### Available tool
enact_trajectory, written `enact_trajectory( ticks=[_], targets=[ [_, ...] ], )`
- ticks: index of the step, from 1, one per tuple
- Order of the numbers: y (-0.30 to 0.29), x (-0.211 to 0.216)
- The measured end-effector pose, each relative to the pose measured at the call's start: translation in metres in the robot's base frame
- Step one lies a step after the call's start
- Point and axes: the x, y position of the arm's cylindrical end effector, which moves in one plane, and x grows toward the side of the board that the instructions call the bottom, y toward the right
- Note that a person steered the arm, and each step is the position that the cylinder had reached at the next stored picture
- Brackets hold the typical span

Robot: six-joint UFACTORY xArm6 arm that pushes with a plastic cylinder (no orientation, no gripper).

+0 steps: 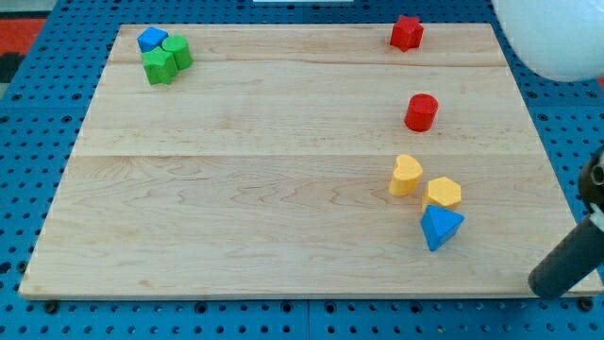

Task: Slide the blue triangle diagonally bottom left to the yellow hexagon

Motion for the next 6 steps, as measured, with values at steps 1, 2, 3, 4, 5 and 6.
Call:
enact_trajectory(
  ticks=[1,2,3,4,5,6],
  targets=[
    [-0.015,-0.018],
    [-0.052,-0.042],
    [-0.075,-0.042],
    [-0.091,-0.038],
    [-0.096,-0.031],
    [-0.073,-0.029]
  ],
)
